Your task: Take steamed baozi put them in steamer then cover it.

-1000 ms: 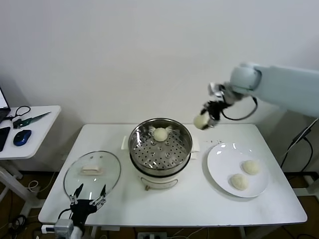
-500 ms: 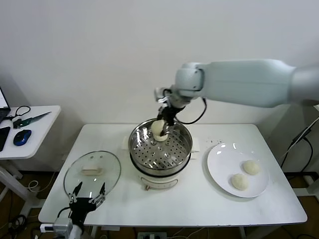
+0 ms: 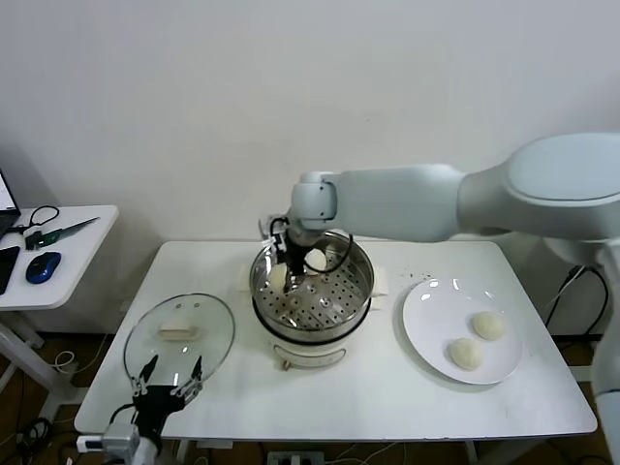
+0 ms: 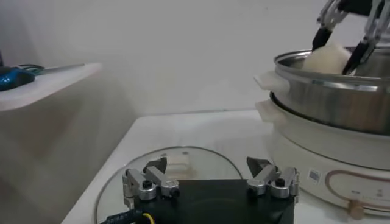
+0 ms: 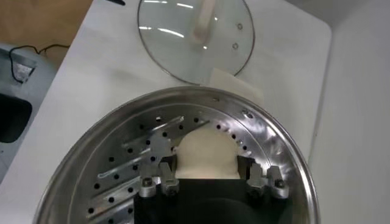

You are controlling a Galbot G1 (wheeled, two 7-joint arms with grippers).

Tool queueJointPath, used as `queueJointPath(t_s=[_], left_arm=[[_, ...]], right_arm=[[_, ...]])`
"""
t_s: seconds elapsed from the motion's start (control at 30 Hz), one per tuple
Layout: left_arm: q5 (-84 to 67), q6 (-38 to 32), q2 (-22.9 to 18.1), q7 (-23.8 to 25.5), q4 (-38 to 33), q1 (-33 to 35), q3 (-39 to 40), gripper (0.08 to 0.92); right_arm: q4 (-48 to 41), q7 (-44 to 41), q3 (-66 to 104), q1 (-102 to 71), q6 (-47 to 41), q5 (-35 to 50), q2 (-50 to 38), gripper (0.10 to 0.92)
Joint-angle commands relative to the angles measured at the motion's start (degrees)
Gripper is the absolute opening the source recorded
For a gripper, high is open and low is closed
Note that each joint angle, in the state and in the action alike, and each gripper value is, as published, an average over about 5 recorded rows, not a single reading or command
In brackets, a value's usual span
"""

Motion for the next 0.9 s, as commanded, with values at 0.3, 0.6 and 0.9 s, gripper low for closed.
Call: queueJointPath(t_s=[0.3,0.6,0.9], left_arm=[[-0.03,0.1,-0.18,-0.07,0.1,0.05,-0.02,0.823],[0.16,0.04,-0.45,-0.14,-0.07,0.39,0.04,0.823],[0.22,0.38,-0.36,-0.12,-0.58,0.43,-0.05,0.823]], right_arm=[[-4.43,1.84,0.61,-5.36,-0.46,-3.05,2.67,0.657],[-2.58,-1.29,1.53,-1.57,2.35,-3.12,0.6,0.782],[6.71,-9.05,-2.99,10.84,8.3,-0.8,-15.68,0.823]])
